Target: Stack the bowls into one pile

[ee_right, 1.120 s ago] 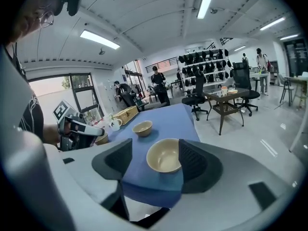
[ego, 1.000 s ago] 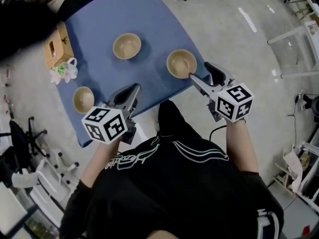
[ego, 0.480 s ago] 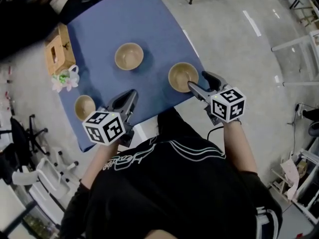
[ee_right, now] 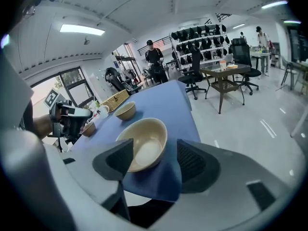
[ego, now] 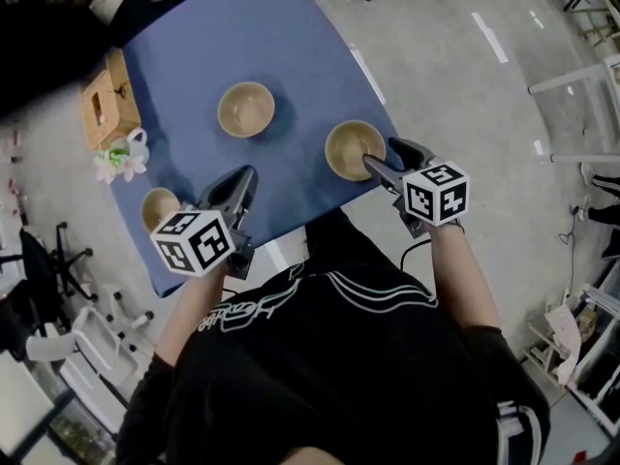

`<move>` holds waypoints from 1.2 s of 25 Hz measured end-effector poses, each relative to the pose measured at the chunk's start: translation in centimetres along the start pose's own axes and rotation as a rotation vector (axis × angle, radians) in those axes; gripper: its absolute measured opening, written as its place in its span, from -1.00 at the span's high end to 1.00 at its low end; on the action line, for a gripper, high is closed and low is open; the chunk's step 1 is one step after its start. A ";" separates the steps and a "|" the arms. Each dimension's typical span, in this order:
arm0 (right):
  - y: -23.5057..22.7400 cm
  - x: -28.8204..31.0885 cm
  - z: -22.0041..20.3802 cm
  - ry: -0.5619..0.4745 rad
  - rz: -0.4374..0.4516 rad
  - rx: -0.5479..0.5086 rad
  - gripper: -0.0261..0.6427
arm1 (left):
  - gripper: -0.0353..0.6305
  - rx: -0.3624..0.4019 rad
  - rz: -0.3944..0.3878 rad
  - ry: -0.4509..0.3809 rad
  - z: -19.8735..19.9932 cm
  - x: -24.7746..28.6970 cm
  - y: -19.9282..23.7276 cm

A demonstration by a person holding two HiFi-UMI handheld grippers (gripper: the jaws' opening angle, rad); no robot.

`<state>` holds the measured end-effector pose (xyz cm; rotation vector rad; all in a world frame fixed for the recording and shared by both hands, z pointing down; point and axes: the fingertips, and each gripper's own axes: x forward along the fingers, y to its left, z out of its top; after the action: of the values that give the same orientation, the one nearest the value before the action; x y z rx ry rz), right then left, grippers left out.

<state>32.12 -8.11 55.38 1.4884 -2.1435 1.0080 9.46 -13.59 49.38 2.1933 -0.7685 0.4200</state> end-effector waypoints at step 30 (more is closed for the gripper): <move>0.1 2.1 1.9 0.021 -0.068 0.070 0.78 | 0.81 -0.047 0.026 -0.015 -0.3 -1.7 2.0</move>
<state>31.39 -10.81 55.38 1.5640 -2.0482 1.0798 6.89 -13.76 49.82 2.1470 -0.8082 0.3960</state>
